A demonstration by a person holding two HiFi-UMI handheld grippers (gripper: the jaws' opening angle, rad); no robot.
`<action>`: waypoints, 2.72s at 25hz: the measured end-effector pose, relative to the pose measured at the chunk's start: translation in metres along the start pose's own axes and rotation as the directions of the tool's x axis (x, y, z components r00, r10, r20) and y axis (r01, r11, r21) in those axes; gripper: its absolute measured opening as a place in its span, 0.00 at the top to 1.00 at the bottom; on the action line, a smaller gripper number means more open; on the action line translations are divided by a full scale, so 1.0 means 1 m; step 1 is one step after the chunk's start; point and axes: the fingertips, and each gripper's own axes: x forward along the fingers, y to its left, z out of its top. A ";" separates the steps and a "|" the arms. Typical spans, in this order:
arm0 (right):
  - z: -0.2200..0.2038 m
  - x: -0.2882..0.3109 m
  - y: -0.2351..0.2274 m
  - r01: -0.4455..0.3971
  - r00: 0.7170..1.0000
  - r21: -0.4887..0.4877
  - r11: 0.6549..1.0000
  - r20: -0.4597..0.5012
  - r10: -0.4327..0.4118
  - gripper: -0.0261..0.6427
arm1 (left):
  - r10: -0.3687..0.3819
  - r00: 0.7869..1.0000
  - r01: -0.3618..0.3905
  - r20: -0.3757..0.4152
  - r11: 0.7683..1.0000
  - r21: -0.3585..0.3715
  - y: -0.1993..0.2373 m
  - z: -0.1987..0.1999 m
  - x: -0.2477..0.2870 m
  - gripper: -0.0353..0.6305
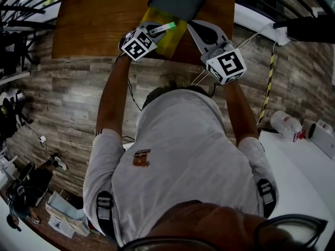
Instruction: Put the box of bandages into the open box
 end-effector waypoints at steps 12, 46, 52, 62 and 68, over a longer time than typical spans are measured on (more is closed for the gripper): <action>-0.005 -0.006 -0.006 0.024 1.000 0.002 1.000 -0.011 -0.024 0.91 | -0.040 0.997 0.038 -0.062 0.998 -0.042 0.003 -0.016 0.016 0.79; -0.010 0.001 -0.004 0.009 1.000 0.020 1.000 -0.009 -0.009 0.91 | 0.008 0.999 -0.006 0.049 0.999 -0.052 0.005 0.010 -0.014 0.66; -0.008 0.002 -0.002 -0.008 1.000 0.022 1.000 -0.003 0.008 0.91 | 0.070 0.983 -0.050 0.171 0.992 -0.116 0.009 0.039 -0.042 0.66; -0.003 0.007 0.011 -0.043 0.999 0.023 0.999 0.011 0.043 0.91 | 0.222 0.874 -0.156 0.431 0.971 -0.183 0.006 0.091 -0.108 0.67; 0.000 0.008 0.024 -0.073 0.997 0.029 0.997 0.025 0.072 0.91 | 0.292 0.774 -0.188 0.561 0.953 -0.237 -0.010 0.116 -0.140 0.83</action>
